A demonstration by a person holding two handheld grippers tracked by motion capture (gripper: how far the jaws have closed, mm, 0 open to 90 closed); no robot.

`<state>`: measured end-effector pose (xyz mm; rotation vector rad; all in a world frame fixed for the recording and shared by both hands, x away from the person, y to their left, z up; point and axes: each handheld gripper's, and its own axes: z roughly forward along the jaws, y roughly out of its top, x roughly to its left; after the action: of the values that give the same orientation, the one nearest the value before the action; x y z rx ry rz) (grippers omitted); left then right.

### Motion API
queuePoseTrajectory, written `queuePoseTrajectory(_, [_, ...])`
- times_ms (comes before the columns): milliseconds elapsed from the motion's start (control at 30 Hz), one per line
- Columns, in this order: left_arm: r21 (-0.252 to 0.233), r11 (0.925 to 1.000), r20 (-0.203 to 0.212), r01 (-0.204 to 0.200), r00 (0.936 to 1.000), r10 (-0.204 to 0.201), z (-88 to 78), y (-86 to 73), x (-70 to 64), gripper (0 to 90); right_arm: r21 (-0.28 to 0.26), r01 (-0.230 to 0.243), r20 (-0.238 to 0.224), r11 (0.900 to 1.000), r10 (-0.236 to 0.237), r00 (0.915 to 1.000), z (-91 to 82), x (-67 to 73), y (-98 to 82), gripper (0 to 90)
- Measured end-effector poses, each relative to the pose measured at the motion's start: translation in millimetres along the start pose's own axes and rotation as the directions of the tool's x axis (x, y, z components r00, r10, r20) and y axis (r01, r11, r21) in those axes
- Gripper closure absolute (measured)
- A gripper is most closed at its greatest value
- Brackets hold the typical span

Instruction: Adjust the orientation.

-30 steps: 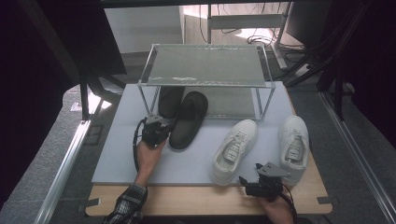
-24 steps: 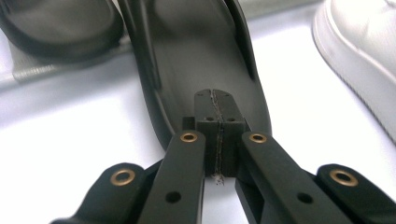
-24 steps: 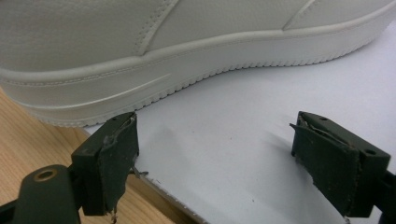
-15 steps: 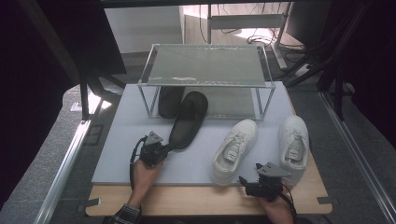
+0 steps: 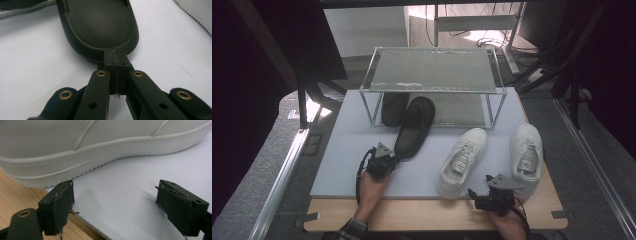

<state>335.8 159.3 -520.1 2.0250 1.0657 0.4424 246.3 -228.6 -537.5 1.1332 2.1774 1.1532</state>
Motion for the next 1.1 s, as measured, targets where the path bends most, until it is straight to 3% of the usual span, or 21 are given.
queuePoseTrajectory(500, [0.009, 0.9993, -0.017, -0.036, 0.9992, 0.036, 19.1, 20.4, -9.7, 89.5, 0.000, 0.000, 0.000, 1.000, 0.000, 1.0000, 0.0, 0.0, 0.0, 15.1])
queuePoseTrajectory(767, [-0.037, 0.9991, -0.020, -0.022, 0.9996, 0.021, 20.9, 36.1, -8.1, 89.5, 0.000, 0.000, 0.000, 1.000, 0.000, 1.0000, 0.0, 0.0, 0.0, 15.1])
queuePoseTrajectory(1100, [-0.036, 0.9988, -0.030, -0.035, 0.9990, 0.034, 29.6, 49.6, -12.0, 89.4, 0.000, -0.001, 0.000, 1.000, 0.001, 1.0000, 0.0, 0.0, 0.0, 15.1])
